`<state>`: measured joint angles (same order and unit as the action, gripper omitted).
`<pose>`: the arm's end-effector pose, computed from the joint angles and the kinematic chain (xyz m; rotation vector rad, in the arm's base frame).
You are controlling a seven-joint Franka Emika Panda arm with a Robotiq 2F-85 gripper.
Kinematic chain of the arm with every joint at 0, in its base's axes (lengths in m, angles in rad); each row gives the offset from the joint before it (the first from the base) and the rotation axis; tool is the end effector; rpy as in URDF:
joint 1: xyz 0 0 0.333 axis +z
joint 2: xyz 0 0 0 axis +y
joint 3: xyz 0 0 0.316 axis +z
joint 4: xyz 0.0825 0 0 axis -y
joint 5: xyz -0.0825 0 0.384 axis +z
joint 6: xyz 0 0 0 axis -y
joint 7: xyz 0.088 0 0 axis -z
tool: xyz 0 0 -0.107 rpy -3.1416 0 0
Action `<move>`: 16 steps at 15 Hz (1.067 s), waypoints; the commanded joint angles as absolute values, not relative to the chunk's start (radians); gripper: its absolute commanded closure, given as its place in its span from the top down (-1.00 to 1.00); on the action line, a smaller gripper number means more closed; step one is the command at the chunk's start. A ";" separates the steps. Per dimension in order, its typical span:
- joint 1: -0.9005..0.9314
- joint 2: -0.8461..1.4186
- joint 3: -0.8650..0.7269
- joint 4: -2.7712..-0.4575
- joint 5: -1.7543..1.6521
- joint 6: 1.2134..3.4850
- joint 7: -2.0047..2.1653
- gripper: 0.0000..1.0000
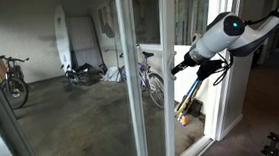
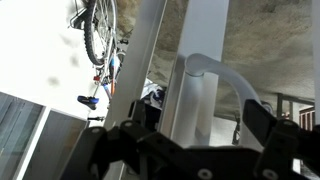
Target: Close the door
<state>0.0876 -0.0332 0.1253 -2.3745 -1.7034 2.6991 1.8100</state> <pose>0.4800 0.1380 0.3462 2.5790 -0.1062 1.2570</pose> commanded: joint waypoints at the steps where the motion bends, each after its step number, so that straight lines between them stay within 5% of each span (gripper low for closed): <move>1: 0.081 -0.062 0.117 -2.407 -1.737 2.658 1.838 1.00; 16: 0.132 -0.054 0.157 -2.357 -1.732 2.663 1.850 1.00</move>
